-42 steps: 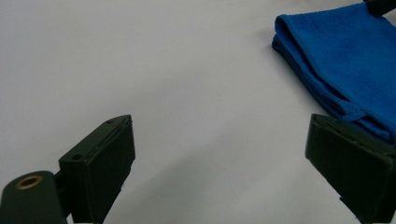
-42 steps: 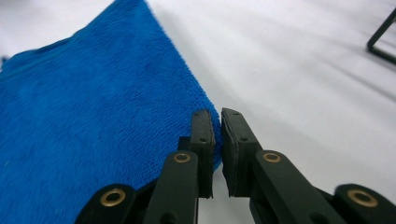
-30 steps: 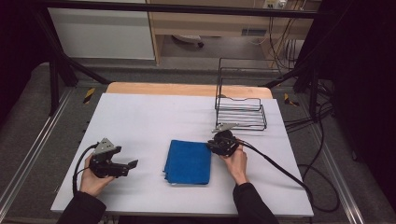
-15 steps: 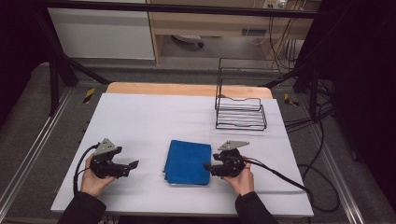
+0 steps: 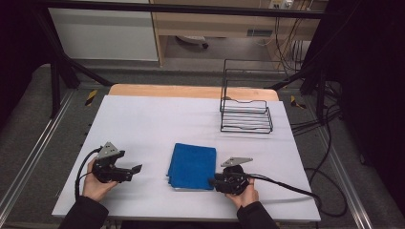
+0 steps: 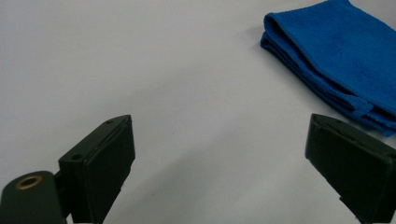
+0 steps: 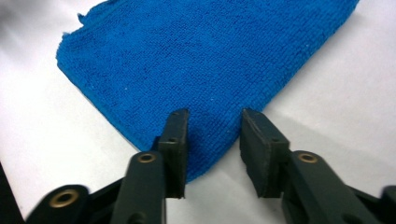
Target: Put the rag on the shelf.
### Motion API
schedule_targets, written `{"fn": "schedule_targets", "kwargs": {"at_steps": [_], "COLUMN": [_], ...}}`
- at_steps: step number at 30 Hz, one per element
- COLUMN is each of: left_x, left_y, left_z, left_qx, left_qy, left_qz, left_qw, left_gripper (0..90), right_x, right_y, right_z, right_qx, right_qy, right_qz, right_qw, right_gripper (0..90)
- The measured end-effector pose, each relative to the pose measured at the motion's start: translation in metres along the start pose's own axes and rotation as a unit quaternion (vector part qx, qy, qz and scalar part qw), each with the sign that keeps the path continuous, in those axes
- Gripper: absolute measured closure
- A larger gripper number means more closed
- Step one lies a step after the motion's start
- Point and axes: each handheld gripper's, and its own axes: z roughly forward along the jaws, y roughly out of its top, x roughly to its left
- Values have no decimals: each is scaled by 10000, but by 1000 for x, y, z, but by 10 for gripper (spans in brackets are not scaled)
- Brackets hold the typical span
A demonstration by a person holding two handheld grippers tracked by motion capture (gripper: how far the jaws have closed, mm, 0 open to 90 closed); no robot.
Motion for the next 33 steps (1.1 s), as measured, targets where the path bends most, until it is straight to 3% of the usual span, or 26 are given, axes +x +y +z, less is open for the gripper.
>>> {"fn": "schedule_targets", "kwargs": {"at_steps": [1,2,3,5,11,17,20,23,25,27,29,30,31,33], "left_x": [0,0,0,-1,-1,-2,-2,-4,-5,-7,-9,-9,-9,-11], "left_y": [0,0,0,0,0,0,0,1,2,3,6,6,7,10], "left_z": [0,0,0,0,0,1,1,3,3,4,6,6,7,9], "left_qx": [-3,-2,1,5,12,12,39,41,75,84,70,70,58,47], "left_qy": [-1,-2,2,-1,-17,-38,-45,-57,-68,-77,-128,-128,-141,-161], "left_qz": [-4,-2,5,11,0,-4,20,11,38,29,-11,-11,-41,-67], "left_qw": [10000,10000,10000,10000,10000,10000,10000,10000,9999,9999,9999,9999,9999,9998], "left_gripper": [85,85,85,85,86,86,86,85,84,83,82,81,80,80], "right_x": [2,2,3,2,-1,-10,-12,-14,-15,-18,-22,-22,-29,-37], "right_y": [-1,-1,-2,0,5,2,-1,-4,-4,-2,0,0,3,5], "right_z": [1,1,1,-1,-14,-29,-30,-29,-28,-30,-32,-32,-35,-38], "right_qx": [7,7,36,21,-16,-81,-26,54,27,-214,-410,-410,-650,-864], "right_qy": [71,71,157,150,253,62,95,71,7,-39,-33,-33,-21,-39], "right_qz": [81,81,178,185,287,326,371,314,170,-73,-169,-169,-228,-252], "right_qw": [9999,9999,9997,9997,9993,9994,9993,9995,9999,9997,9990,9990,9976,9959], "right_gripper": [729,729,802,862,882,881,875,832,756,601,474,474,411,313]}}
